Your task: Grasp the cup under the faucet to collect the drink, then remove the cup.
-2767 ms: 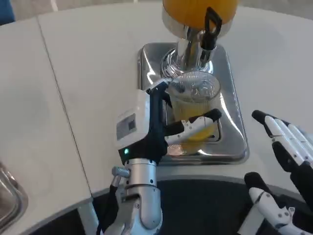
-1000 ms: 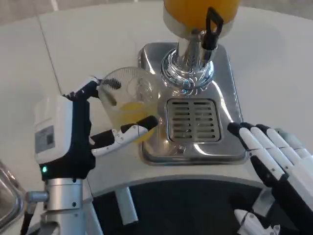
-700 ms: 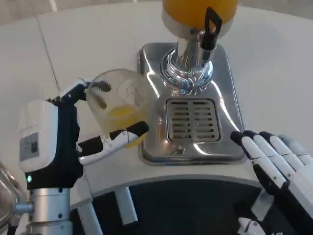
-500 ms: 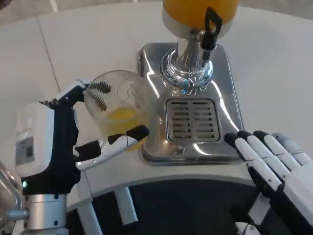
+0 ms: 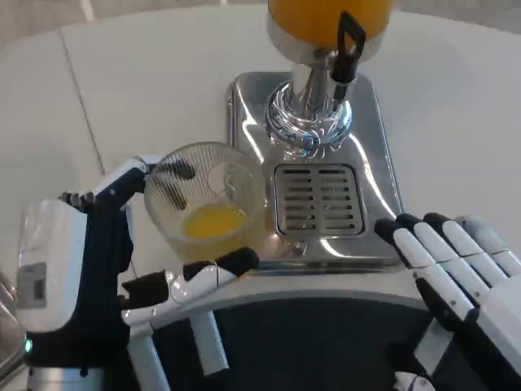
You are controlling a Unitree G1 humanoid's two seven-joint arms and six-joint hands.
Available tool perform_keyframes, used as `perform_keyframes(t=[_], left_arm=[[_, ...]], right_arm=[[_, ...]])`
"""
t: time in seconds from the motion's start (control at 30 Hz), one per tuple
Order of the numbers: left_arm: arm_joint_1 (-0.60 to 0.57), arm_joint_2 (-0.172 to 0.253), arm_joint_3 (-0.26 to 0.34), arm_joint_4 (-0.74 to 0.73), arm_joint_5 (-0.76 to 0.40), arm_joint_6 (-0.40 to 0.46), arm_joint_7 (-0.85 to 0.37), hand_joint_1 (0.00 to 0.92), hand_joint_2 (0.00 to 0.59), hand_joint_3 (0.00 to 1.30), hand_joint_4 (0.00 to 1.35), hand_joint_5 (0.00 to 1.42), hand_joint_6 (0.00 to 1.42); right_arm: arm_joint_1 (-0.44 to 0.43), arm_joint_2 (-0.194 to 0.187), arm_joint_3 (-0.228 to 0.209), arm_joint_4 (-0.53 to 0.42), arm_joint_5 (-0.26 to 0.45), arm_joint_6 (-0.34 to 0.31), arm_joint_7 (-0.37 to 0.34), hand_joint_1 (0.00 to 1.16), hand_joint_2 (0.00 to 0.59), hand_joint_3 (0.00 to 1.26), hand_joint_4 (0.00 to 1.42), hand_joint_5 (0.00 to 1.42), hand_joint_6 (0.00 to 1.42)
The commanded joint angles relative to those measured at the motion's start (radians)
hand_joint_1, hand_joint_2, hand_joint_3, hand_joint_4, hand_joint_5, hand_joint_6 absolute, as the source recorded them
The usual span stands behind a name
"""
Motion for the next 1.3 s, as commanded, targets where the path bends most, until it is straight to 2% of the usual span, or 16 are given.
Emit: perform_keyframes(t=[0.03,0.43,0.77,1.3], left_arm=[[0.058,-0.004,0.016,-0.058,0.010,-0.051,-0.008,0.627,0.000,1.07,1.19,1.42,1.42],[0.171,-0.018,0.036,-0.137,0.013,-0.103,-0.036,0.623,0.000,1.07,1.20,1.42,1.42],[0.219,-0.043,0.043,-0.162,0.011,-0.131,-0.057,0.616,0.000,1.07,1.20,1.42,1.42],[0.259,-0.066,0.055,-0.187,0.006,-0.174,-0.092,0.607,0.000,1.07,1.21,1.42,1.42]], right_arm=[[0.021,-0.015,-0.026,0.000,0.019,-0.033,-0.011,0.20,0.533,0.00,0.00,0.00,0.00],[0.032,-0.022,-0.053,0.009,0.050,-0.088,-0.010,0.15,0.535,0.00,0.00,0.00,0.00],[0.079,-0.002,-0.073,0.014,0.053,-0.148,-0.037,0.11,0.546,0.00,0.00,0.00,0.00],[0.083,0.050,-0.030,-0.002,0.036,-0.143,-0.029,0.08,0.555,0.00,0.00,0.00,0.00]])
